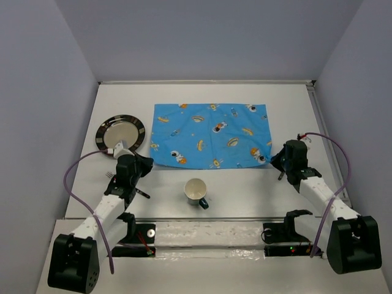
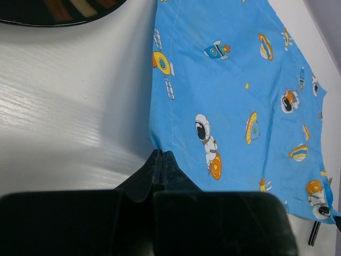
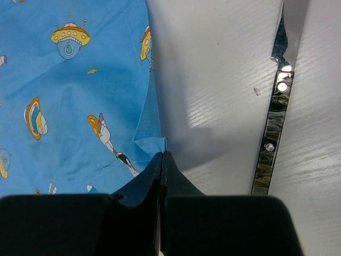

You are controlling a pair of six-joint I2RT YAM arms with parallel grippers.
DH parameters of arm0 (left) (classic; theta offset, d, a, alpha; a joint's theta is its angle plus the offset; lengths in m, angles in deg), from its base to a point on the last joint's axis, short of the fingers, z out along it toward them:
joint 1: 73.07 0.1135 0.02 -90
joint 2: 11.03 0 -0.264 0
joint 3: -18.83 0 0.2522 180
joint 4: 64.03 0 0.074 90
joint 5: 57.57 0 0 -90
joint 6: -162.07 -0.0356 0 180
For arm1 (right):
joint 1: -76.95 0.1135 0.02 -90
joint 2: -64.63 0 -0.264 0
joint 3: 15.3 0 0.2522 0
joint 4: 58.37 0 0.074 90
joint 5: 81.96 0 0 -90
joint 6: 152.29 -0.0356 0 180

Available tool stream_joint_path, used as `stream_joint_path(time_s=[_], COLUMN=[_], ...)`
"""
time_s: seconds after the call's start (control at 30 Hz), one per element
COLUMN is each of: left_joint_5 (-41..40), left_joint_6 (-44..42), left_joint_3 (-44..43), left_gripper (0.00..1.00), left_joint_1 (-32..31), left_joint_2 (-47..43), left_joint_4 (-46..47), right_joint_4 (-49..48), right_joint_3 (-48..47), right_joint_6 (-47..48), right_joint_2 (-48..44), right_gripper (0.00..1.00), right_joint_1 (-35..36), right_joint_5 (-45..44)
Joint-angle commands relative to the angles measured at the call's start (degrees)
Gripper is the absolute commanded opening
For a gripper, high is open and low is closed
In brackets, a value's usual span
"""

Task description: Set the dinner table for one person

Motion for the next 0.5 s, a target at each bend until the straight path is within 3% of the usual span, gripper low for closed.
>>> stream_joint_path(time_s=[0.0,0.47], left_joint_5=[-1.9,-3.6], left_joint_6=[1.0,1.0], left_joint_3=[0.9,2.4], left_gripper=[0.00,0.00], left_joint_1=[0.4,0.4], left_joint_2=[-4.7,-11.0], left_joint_4=[-3.6,-8.8], right_joint_4=[2.1,3.8], right_joint_3=[-2.3,-2.0], right_joint_6=[-0.1,0.6], right_joint_2=[0.2,0.0], right_gripper=[0.00,0.00], right_joint_1=[-0.8,-0.8], right_joint_5=[0.3,2.7])
